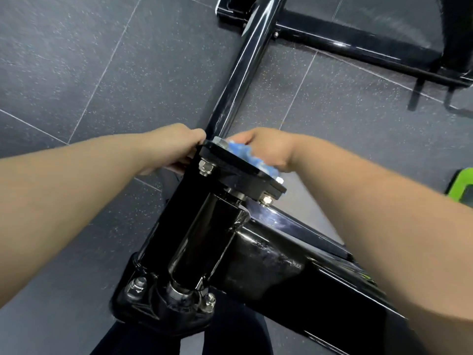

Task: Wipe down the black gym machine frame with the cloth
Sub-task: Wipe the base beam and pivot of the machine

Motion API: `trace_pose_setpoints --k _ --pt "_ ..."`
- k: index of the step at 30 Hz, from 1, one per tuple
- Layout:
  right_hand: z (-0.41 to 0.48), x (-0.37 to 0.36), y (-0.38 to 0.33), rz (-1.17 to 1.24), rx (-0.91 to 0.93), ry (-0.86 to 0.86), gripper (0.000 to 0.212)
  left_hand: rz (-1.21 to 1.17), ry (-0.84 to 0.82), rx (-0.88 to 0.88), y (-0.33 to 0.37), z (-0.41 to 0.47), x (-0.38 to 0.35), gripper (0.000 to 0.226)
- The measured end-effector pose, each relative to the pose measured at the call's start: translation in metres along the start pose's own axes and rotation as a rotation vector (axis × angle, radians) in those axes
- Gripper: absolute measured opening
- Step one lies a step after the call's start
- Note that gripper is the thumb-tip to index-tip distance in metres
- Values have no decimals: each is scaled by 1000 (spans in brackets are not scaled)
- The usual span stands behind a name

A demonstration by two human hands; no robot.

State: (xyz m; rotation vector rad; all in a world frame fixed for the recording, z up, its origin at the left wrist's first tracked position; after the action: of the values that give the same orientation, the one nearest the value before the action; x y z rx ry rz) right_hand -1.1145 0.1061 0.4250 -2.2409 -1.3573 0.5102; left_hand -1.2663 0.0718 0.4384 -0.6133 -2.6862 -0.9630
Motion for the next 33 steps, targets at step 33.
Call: trace_pose_setpoints --k 33 --pt "-147 -128 11 -157 234 1030 22 604 239 -900 38 -113 -8 49"
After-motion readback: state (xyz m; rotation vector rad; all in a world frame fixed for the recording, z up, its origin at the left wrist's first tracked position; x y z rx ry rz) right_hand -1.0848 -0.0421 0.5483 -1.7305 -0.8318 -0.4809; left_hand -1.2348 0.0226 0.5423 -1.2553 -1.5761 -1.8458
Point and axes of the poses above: each hand's wrist, its own z-axis towards the middle knuckle, its own x-axis out of the back of the hand, y = z × x, the point moved 6 cm from there along z, towards the middle knuckle, and after that the axes turned 7 degrees about -x, right-handed, at the moved point
